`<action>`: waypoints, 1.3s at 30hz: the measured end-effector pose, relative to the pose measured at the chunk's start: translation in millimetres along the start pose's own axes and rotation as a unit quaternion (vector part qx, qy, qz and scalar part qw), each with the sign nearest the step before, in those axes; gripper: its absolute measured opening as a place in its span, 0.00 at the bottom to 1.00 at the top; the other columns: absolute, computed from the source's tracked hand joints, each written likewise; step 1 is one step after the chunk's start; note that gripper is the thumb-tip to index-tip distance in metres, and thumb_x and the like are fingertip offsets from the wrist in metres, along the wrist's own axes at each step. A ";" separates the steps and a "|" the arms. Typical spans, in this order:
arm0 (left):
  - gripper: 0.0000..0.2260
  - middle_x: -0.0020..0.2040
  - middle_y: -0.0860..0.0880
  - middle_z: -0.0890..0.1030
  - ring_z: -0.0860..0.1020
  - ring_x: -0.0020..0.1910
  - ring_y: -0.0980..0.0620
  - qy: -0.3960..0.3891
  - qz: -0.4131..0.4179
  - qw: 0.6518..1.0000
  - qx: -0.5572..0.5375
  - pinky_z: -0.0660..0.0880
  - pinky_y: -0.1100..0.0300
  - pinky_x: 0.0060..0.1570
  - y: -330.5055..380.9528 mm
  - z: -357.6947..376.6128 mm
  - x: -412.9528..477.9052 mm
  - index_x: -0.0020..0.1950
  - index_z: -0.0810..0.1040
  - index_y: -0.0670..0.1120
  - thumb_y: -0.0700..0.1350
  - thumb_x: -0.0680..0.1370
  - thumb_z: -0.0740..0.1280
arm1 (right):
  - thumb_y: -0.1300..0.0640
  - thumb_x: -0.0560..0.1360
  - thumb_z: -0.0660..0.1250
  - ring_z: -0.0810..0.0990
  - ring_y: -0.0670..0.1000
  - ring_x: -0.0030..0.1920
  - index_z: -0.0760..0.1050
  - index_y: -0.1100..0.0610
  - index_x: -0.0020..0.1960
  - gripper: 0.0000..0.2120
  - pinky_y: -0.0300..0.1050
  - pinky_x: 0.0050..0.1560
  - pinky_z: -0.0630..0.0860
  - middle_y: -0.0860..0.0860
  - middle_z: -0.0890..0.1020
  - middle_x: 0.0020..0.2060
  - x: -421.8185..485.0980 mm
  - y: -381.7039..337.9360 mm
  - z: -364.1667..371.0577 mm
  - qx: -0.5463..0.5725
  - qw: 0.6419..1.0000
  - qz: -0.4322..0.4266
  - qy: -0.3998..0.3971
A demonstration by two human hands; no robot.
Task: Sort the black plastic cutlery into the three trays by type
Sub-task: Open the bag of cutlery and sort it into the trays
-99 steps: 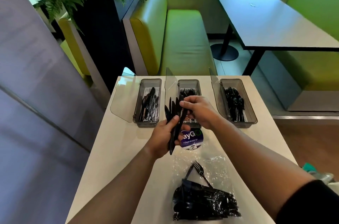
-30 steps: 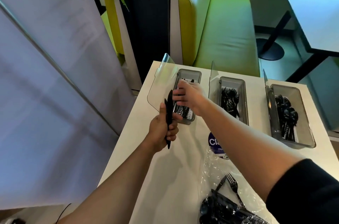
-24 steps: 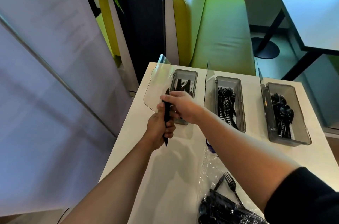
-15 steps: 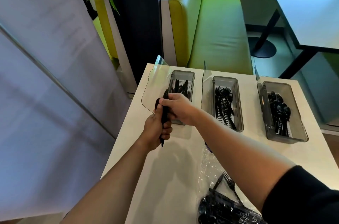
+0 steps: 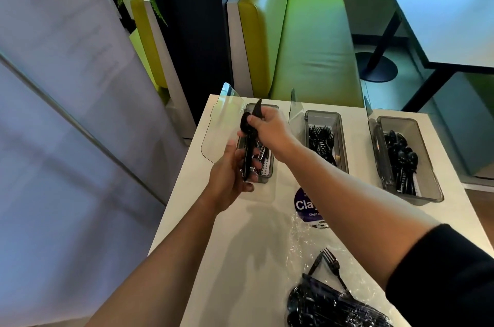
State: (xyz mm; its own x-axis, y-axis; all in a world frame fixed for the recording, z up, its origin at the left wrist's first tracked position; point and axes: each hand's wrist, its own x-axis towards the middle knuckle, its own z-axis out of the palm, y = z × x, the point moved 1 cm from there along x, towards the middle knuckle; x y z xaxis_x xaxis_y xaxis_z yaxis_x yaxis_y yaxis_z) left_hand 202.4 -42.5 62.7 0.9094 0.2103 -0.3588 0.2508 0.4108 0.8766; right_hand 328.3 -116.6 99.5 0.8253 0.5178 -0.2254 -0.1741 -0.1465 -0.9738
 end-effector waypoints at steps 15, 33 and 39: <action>0.07 0.42 0.42 0.77 0.75 0.32 0.51 0.127 -0.044 0.929 0.346 0.65 0.63 0.26 16.4 11.5 93.2 0.46 0.74 0.41 0.34 0.82 0.60 | 0.51 0.84 0.61 0.82 0.54 0.35 0.76 0.61 0.52 0.13 0.44 0.34 0.79 0.58 0.82 0.39 -7.0 11.2 -83.0 0.077 0.988 -0.012 0.133; 0.05 0.36 0.37 0.83 0.84 0.28 0.42 0.223 -0.051 0.882 0.411 0.83 0.44 0.31 -11.6 24.8 72.3 0.47 0.79 0.36 0.32 0.78 0.63 | 0.51 0.84 0.61 0.81 0.51 0.30 0.78 0.63 0.51 0.15 0.42 0.31 0.78 0.56 0.82 0.34 -68.3 31.7 -131.5 0.084 0.977 0.035 0.195; 0.09 0.39 0.38 0.84 0.83 0.24 0.43 0.241 -0.042 0.871 0.427 0.80 0.52 0.24 -5.2 20.8 61.7 0.48 0.77 0.35 0.32 0.80 0.57 | 0.51 0.84 0.61 0.81 0.51 0.30 0.78 0.62 0.52 0.15 0.41 0.31 0.79 0.55 0.83 0.34 -74.9 32.1 -131.9 0.092 0.977 0.033 0.188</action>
State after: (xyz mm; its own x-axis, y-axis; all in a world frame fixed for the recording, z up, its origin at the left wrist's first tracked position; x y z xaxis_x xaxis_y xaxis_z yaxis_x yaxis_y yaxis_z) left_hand 264.1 -50.1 42.7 0.6833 0.6431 -0.3458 0.6514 -0.3230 0.6866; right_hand 331.7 -271.3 89.1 0.9423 0.1613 -0.2934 -0.2977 0.0025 -0.9547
